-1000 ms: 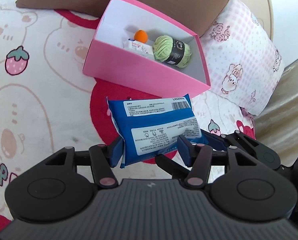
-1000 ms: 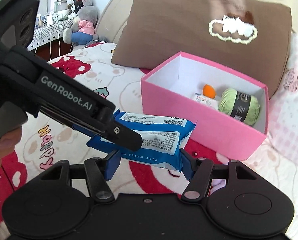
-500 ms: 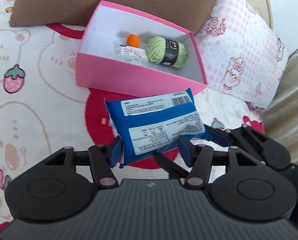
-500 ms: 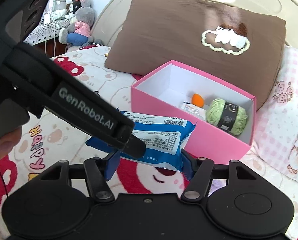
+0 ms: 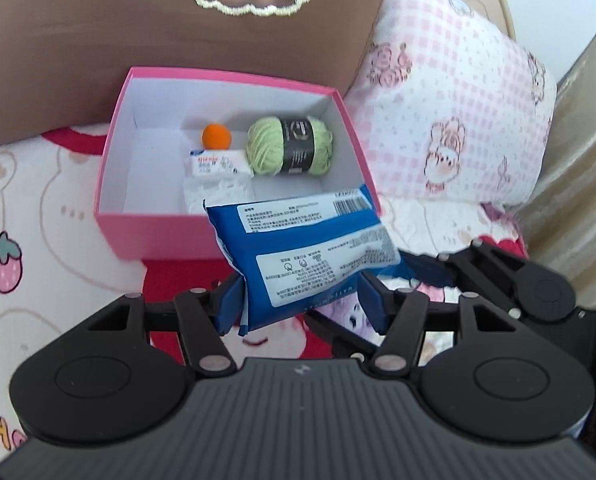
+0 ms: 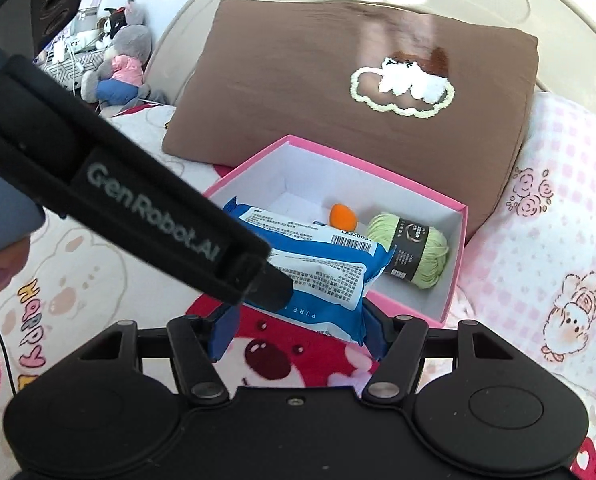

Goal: Organize objects
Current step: 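Lift the blue packet with the left tool and carry it over the pink box, then lower the blue packet into the pink box beside the yarn and open the left tool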

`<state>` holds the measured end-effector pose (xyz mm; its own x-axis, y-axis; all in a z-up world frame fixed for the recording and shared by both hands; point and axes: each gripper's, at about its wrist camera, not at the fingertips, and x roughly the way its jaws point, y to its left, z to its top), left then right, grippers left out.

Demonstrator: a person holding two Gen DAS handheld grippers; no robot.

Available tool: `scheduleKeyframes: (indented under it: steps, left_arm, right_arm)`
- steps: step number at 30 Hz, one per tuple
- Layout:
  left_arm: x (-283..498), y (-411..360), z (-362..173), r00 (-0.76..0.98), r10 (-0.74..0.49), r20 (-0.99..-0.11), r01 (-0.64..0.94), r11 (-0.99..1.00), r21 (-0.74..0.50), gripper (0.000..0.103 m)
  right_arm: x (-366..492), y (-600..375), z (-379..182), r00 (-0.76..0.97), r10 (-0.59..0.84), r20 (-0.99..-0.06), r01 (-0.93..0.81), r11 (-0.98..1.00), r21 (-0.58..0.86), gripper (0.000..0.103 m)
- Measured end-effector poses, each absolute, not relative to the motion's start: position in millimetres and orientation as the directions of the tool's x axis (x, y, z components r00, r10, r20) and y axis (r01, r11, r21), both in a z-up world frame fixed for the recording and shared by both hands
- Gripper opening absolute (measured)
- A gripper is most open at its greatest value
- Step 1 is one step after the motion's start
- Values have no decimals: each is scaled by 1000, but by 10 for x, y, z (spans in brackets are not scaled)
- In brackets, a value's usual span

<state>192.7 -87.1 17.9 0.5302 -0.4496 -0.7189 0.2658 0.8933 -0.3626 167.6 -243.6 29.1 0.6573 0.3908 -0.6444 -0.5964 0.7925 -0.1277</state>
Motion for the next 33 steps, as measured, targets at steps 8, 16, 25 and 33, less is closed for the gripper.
scheduleKeyframes:
  steps: [8,16,25,33]
  left_arm:
    - [2212,-979,162,543,-429,-722,278,903,-327,58]
    - [2557,-1209,-65,551,-407,-729,279,913,-299,58]
    - [3221,-1188,-395,436,-523,-732,184,849,-496,61]
    - [3593,-1129,-699,345,-601,-721,92,786,-611,61]
  right_arm:
    - [1901,-2443,235,671,386,-633,-563,820,-97,67]
    - [2258,-2461,82,683,337,-647,-540,830,-137,67]
    - [2810,-2452,-24,627,276,-728,-547,822,-159,68]
    - [3067,-2398,-139,595,242,-767,-542,825,-160,67]
